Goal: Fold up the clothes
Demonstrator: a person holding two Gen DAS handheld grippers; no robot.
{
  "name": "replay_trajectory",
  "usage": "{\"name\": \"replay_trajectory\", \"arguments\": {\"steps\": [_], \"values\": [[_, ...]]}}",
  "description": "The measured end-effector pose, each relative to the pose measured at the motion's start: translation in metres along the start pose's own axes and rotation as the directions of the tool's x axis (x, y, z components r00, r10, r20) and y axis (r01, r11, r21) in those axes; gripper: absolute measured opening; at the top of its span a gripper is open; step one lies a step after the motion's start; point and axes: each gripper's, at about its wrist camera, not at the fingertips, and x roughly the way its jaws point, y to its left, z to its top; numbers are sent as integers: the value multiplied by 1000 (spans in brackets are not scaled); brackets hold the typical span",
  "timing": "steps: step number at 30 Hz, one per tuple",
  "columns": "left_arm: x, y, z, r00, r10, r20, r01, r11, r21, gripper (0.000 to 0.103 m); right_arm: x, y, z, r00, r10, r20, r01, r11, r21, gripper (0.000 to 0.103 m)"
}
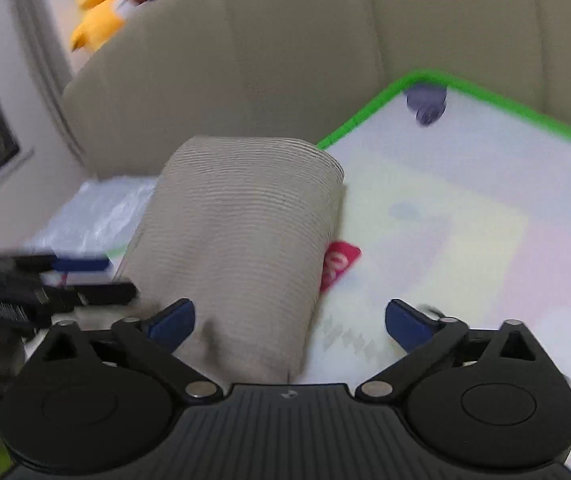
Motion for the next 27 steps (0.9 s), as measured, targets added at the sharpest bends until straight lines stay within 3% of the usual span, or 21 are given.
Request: {"name": "replay_trajectory", "arguments": {"steps": [4, 7, 9, 12, 16, 27], "values": [[-43, -23, -38, 993, 21, 116, -7, 992, -123, 103, -47, 21, -32, 996, -63, 58, 59, 996, 62, 103], [-45, -34, -72, 990, 83, 110, -64, 985, -162, 103, -59, 30, -68, 985, -127, 114, 116, 988, 103, 103], [-31, -37, -96, 988, 136, 79, -125, 985, -122, 103, -60, 33, -94, 978, -162, 131, 151, 984, 90, 103], [-11, -43, -118, 970, 237, 47, -236, 971, -23, 103, -42, 31, -115, 976, -213, 46, 212, 977, 28, 103], [-6, -46, -120, 960, 278, 29, -278, 960, 16, 103, -32, 34, -121, 966, -259, 27, 259, 966, -22, 103], [-9, -44, -124, 963, 266, 40, -267, 964, 3, 103, -40, 26, -127, 974, -221, 41, 221, 975, 22, 103]]}}
